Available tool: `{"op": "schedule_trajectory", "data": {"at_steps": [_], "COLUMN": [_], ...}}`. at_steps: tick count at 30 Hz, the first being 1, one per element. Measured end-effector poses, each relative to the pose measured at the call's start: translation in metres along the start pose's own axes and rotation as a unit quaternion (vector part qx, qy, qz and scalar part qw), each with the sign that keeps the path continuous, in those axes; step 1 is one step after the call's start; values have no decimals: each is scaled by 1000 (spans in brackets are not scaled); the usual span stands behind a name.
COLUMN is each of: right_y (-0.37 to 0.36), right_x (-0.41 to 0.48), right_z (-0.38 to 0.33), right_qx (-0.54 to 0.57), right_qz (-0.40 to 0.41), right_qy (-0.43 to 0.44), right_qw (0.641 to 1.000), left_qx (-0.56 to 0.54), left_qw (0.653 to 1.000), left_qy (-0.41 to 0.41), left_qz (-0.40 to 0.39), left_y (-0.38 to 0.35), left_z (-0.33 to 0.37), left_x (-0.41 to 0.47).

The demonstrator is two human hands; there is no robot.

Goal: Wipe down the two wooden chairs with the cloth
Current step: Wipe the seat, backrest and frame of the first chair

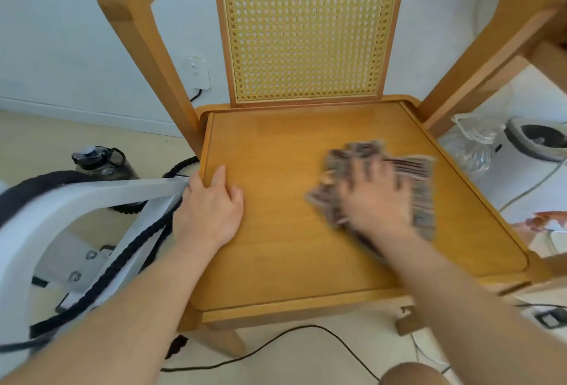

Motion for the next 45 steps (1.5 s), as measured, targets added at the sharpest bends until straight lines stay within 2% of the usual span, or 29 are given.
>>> {"op": "schedule_trajectory", "data": {"at_steps": [2,4,7,9,12,14,16,19,20,21,22,24,25,27,28,30,32,35,36,38,40,41,43,45], "right_y": [-35,-49,-38,-20,25,35,16,-21,-23,-19,-9,15,32,56,59,43,29,48,53,51,33,25,22,30], "right_x": [-35,-68,-73,-51,-11,-1,-4,-25,-29,-28,-26,-24,-23,-19,-18,-19,-22,-41,-51,-77,-105,-112,-116,-116], "right_z": [-81,-128,-110,-51,62,85,45,-49,-63,-66,-62,-47,-35,-5,7,15,13,7,2,-16,-31,-33,-34,-31], "right_qx": [37,56,43,28,4,13,22,58,82,129,224,411,416,286,227,165,126,188,236,303,222,157,100,155], "right_qz": [-52,-95,-101,-88,-38,-7,-12,-55,-57,-66,-87,-121,-95,-12,4,-31,-44,12,0,-103,-216,-229,-176,-112], "right_qy": [111,188,248,208,17,-73,-60,99,125,130,112,82,84,82,68,38,32,56,86,152,205,230,279,301], "right_qw": [992,976,963,974,999,997,998,992,987,981,964,900,900,955,972,985,991,980,968,935,929,933,939,934], "left_qx": [-15,-37,-51,-42,-42,-36,-22,-26,-36,-45,-50,-39,-28,-53,-93,-129,-87,-14,-1,-3,-4,6,11,-19], "left_qw": [1000,999,998,998,998,999,999,1000,999,999,998,997,995,987,985,982,979,970,968,958,931,917,913,931], "left_qy": [-1,-7,-9,-7,-10,-7,-1,1,0,-2,-3,-8,-18,-41,-50,-106,-185,-235,-237,-244,-273,-286,-289,-278], "left_qz": [4,22,38,39,36,34,28,16,17,23,29,63,96,143,139,89,21,-61,-83,-151,-244,-280,-287,-236], "left_y": [3,6,10,11,8,7,5,5,5,8,11,20,27,42,49,58,56,36,32,28,17,11,5,11], "left_z": [-1,-1,-2,-3,-3,-3,-2,-3,-3,-2,-1,0,1,7,14,45,85,109,106,97,90,88,85,87], "left_x": [1,1,1,3,2,4,3,0,-1,-1,-2,-6,-10,-16,-15,-13,-23,-40,-41,-45,-57,-65,-71,-66]}}
Point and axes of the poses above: each hand's wrist, its own x-axis towards the middle knuckle, its own y-axis out of the back of the hand, z = x × y, the point moved 10 cm from there along x, towards the middle knuckle, and after that the axes turned 13 degrees about x, right-handed, at the moved point
